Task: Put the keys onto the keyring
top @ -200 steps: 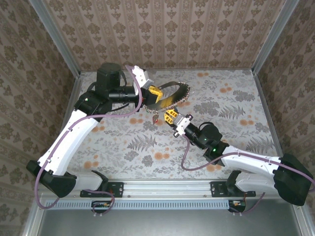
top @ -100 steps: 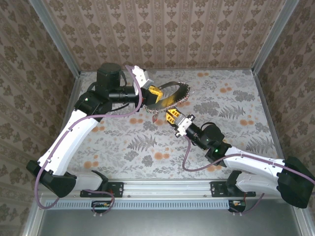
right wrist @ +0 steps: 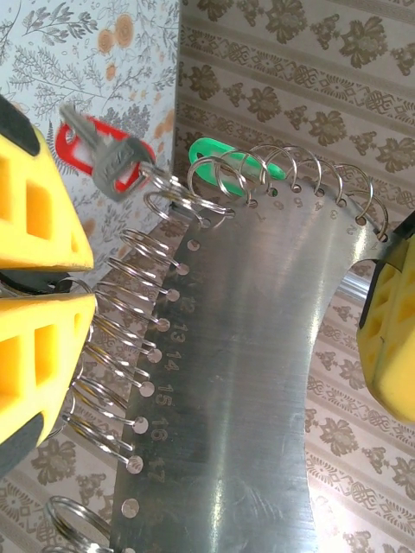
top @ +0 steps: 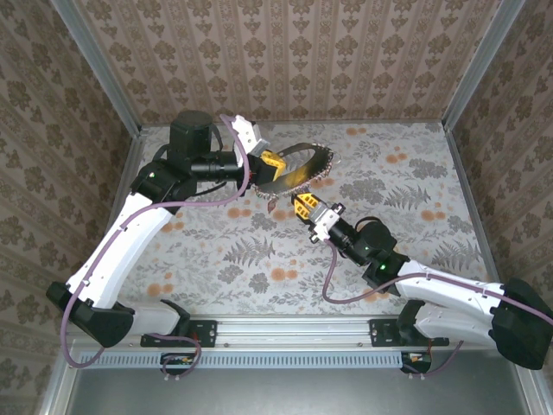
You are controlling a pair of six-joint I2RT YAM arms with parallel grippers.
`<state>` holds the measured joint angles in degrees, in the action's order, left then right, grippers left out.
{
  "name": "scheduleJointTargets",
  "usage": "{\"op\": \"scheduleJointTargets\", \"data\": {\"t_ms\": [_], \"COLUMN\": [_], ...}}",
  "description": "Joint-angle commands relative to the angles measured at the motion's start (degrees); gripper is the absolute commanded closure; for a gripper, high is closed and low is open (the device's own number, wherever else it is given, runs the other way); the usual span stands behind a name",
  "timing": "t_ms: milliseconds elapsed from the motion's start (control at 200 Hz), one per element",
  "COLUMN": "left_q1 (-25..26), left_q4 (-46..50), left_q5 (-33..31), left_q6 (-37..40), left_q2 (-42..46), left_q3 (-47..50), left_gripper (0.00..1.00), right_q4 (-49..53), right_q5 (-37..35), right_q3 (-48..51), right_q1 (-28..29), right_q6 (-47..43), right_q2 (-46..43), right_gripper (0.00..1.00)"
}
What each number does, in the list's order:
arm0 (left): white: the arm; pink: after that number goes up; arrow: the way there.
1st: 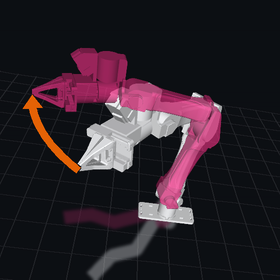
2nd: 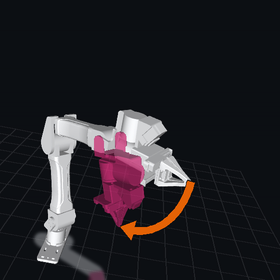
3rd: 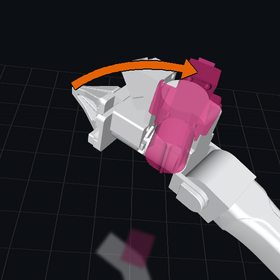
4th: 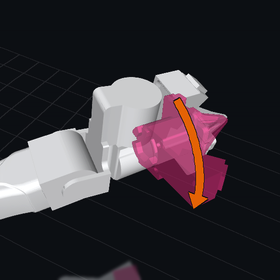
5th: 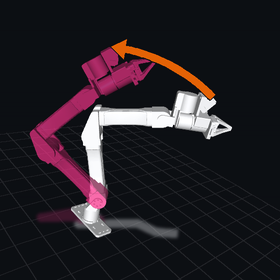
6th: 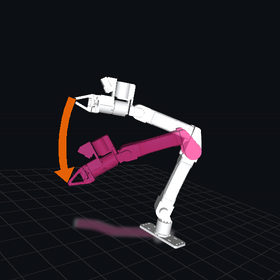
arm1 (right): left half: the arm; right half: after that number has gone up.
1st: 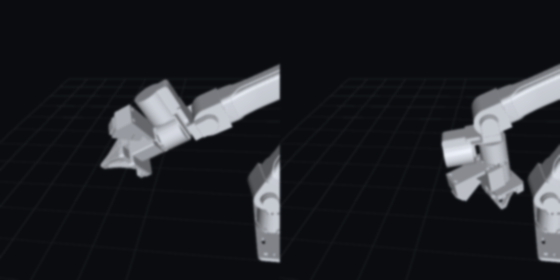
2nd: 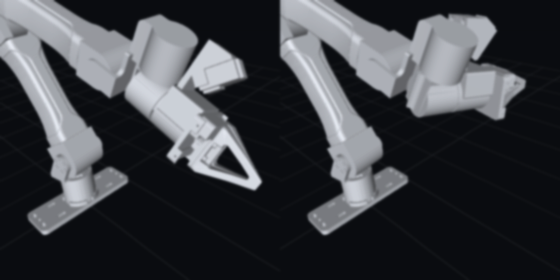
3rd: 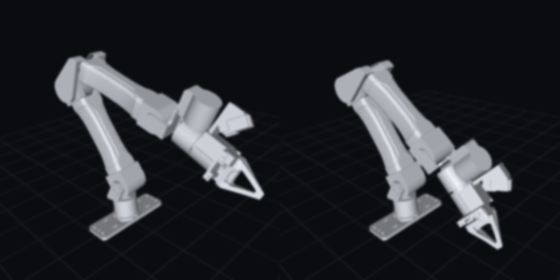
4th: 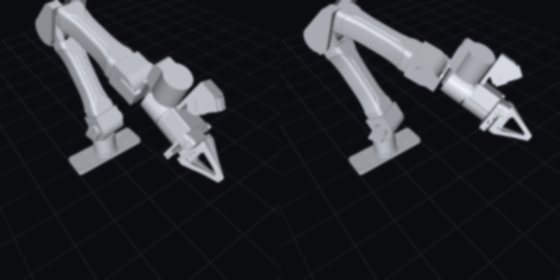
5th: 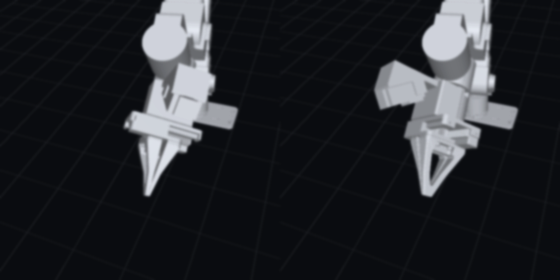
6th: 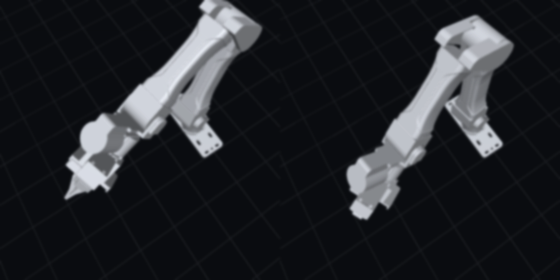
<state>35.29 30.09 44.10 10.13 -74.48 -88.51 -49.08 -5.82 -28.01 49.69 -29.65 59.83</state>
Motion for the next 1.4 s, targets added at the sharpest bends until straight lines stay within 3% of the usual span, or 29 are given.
{"op": "scheduleJointTargets", "data": {"t_ms": [0,760,1395], "left_q1": [0.6,0.8,1.0], "left_q4": [-3.0,-2.4,-2.0], "left_q5": [0.4,-0.6,-0.9], "left_q6": [-0.6,-0.3,-0.7], "left_q2": [2.1,1.8,2.1], "left_q3": [-0.3,-0.3,-0.4], "left_gripper": [1.00,1.00,1.00], "right_q4": [-1.5,-3.5,-3.8], "right_q5": [-0.8,1.5,-2.4], "right_q3": [-0.1,-3.1,-4.7], "right_q1": [0.3,0.3,0.3], "right_q6": [-0.3,-0.1,-0.4], "right_q2": [-1.0,1.2,4.2], "right_gripper": [0.84,0.84,0.80]}}
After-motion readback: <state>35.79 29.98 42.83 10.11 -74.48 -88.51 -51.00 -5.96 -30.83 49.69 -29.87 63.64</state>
